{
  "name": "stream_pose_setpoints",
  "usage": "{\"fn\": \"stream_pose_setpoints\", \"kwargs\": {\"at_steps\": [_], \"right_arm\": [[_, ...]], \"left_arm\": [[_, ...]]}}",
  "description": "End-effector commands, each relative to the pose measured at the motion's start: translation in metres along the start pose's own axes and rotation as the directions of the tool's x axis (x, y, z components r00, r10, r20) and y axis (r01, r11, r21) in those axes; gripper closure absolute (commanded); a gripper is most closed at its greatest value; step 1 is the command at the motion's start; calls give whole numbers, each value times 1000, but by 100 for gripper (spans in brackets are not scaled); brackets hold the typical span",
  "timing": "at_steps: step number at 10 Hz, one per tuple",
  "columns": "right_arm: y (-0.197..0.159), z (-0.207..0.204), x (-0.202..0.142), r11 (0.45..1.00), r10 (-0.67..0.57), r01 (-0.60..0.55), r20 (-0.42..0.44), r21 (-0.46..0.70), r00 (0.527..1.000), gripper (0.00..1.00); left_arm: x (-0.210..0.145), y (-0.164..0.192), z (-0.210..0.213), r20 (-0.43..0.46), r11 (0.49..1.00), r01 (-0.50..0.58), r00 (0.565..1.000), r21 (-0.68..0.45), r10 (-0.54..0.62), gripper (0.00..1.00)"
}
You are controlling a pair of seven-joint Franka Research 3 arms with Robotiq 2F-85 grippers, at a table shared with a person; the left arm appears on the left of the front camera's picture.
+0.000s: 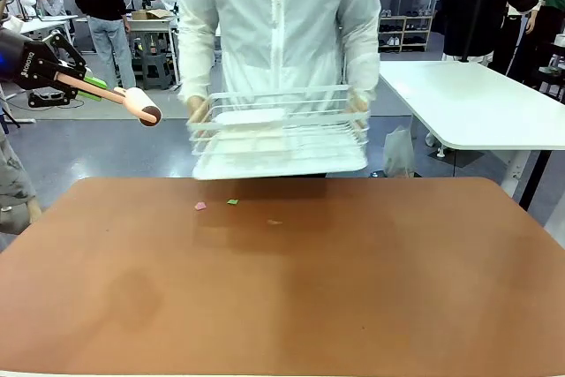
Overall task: Clean the table.
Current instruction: Clean the table with the Lint Roller when the human lifts the Dish drying rack.
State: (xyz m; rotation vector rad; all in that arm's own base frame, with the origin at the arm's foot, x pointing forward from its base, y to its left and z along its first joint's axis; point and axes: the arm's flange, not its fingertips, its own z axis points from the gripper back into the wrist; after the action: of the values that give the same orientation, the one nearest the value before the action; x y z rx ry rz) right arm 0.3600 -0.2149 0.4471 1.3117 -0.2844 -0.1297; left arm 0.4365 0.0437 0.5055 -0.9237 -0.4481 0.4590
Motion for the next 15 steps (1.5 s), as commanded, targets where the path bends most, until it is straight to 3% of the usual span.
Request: {"fn": "stream_pose_setpoints", "kwargs": {"at_steps": [1, 11, 12, 13, 15], "right_arm": [[2, 1, 0, 1000, 7, -7, 4, 5, 1000, 0], [2, 1, 0, 1000, 7, -7, 4, 5, 1000, 0], [2, 1, 0, 1000, 7, -7, 4, 5, 1000, 0], [2, 1, 0, 1000, 7, -7, 4, 5, 1000, 0], [2, 1, 0, 1000, 7, -7, 4, 5, 1000, 0]], "left_arm": [[0, -1, 1, 2, 1000, 1, 1000, 0, -1, 94], [0, -1, 1, 2, 1000, 1, 1000, 0, -1, 94], [0, 0, 0, 0, 1000, 0, 1000, 0, 0, 79], [6, -8, 4, -45, 995, 95, 994, -10, -95, 79], [43, -29, 10, -177, 988, 152, 973, 20, -146, 79]]}}
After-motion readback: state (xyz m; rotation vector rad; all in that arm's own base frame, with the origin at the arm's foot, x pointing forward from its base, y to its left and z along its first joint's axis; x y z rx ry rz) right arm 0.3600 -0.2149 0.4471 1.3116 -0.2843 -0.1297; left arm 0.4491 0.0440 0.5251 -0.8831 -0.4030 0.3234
